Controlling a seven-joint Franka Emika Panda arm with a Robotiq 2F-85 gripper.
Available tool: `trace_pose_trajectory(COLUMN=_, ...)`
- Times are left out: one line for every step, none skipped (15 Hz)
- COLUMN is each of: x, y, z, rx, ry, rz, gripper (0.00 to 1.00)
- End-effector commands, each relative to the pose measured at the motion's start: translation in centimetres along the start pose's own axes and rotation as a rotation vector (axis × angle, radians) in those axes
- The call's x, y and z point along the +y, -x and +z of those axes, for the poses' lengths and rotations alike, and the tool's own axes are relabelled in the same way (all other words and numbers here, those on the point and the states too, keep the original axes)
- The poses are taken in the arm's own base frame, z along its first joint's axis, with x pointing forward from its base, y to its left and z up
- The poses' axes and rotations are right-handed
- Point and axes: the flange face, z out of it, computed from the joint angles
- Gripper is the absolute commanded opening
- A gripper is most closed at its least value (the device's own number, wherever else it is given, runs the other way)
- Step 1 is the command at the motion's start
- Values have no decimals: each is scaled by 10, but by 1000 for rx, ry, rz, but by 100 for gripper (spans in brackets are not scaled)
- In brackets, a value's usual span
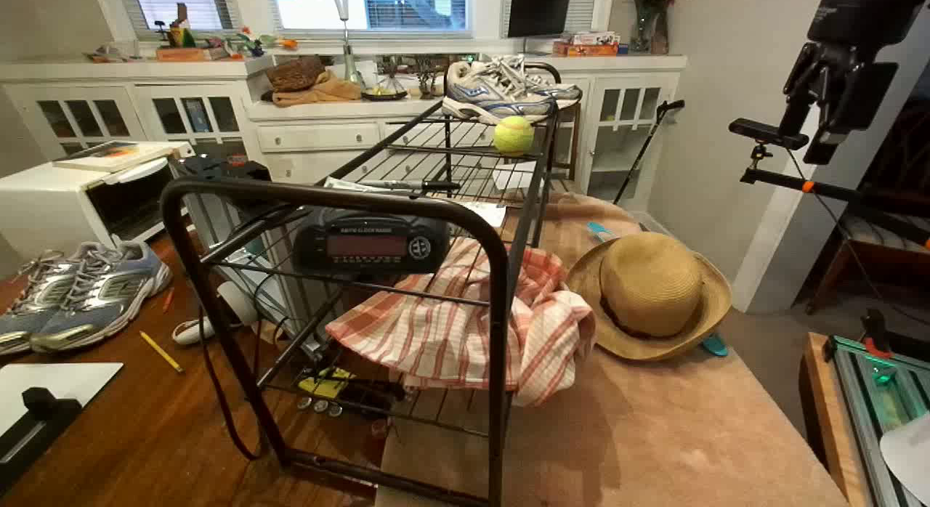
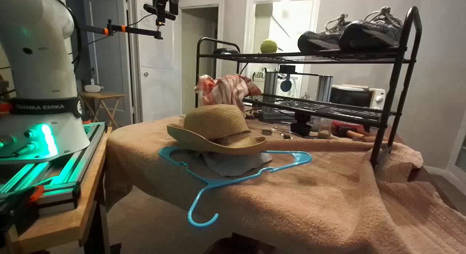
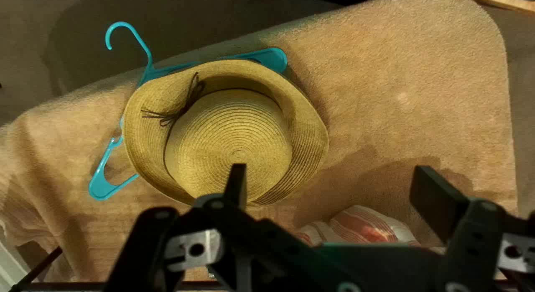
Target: Put the orange and white towel on the top rack
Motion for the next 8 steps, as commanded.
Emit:
trace_pose_trajectory(x=0, y=0, z=-1, rx=-1, ry=0, rz=0, gripper=100)
trace_pose_trajectory(x=0, y=0, z=-1, rx=-1, ry=0, rz=0, gripper=100)
trace_pose_trajectory(x=0, y=0, z=-1, rx=-1, ry=0, rz=0, gripper=100)
trace_pose_trajectory(x=0, y=0, z=-1, rx=-1, ry=0, rz=0, gripper=100)
trace_pose_trajectory(x=0, y=0, z=-1, rx=-1, ry=0, rz=0, gripper=100)
trace_pose_trajectory(x=0, y=0, z=-1, rx=-1, ry=0, rz=0, gripper=100)
trace_pose_trajectory(x=-5, y=-3, z=3, rx=-3, ry=-8, rz=-38, gripper=100)
trace_pose_trajectory(x=-19, y=-6, z=13, rx=-3, ry=-11, rz=-90, gripper=100)
